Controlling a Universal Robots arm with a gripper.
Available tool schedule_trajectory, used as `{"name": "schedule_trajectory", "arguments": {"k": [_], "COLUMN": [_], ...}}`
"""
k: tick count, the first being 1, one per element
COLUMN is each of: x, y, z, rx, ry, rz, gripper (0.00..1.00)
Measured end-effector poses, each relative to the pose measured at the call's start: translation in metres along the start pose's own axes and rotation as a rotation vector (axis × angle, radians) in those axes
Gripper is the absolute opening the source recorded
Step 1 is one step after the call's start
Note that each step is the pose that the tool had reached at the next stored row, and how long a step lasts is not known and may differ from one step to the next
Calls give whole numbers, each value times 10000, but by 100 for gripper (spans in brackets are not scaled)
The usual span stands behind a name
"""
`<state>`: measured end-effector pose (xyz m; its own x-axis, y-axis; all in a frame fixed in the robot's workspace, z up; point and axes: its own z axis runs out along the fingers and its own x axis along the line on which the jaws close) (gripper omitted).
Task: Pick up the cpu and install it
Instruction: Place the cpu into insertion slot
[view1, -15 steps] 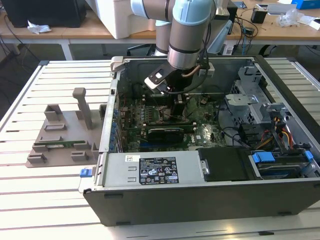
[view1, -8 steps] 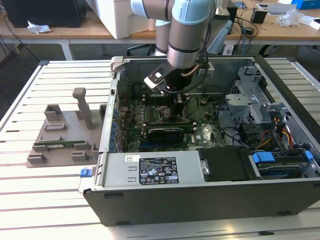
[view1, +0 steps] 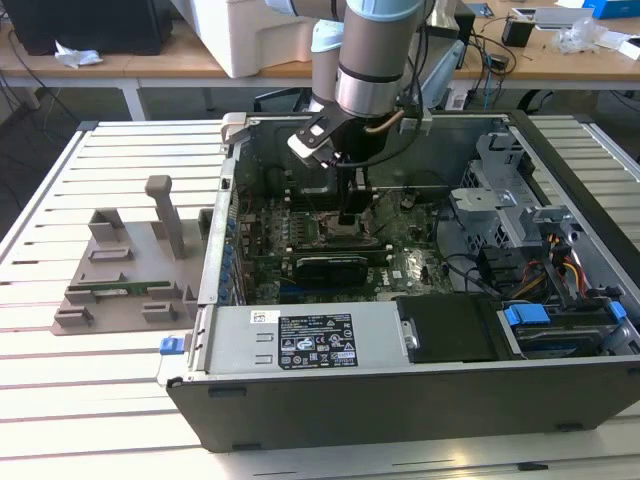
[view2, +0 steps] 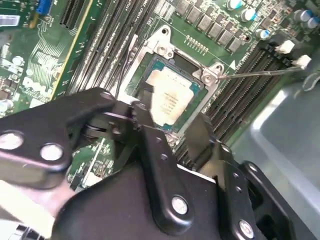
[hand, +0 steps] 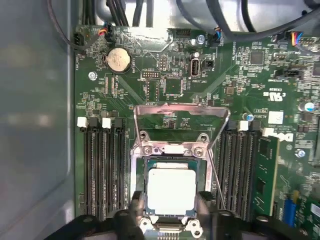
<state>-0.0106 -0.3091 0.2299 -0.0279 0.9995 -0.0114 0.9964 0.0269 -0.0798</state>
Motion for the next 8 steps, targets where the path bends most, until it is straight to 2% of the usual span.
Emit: {"name": "schedule_trajectory", "arguments": {"k": [1, 2, 3, 4, 5, 6, 7, 8], "x": [-1, -1, -2, -2, -3, -3, -3, -4], "y": [-4, -11, -16, -19, -21, -23, -27, -28], "z": [-54, -140, -193, -229, -261, -284, -332, -347], "rx": [0, 0, 1, 0, 0, 0, 0, 1], "ry": [0, 1, 0, 0, 0, 0, 0, -1], "rz": [0, 1, 1, 2, 1, 0, 0, 1], "gripper": [48, 36, 30, 18, 18, 12, 11, 11]}}
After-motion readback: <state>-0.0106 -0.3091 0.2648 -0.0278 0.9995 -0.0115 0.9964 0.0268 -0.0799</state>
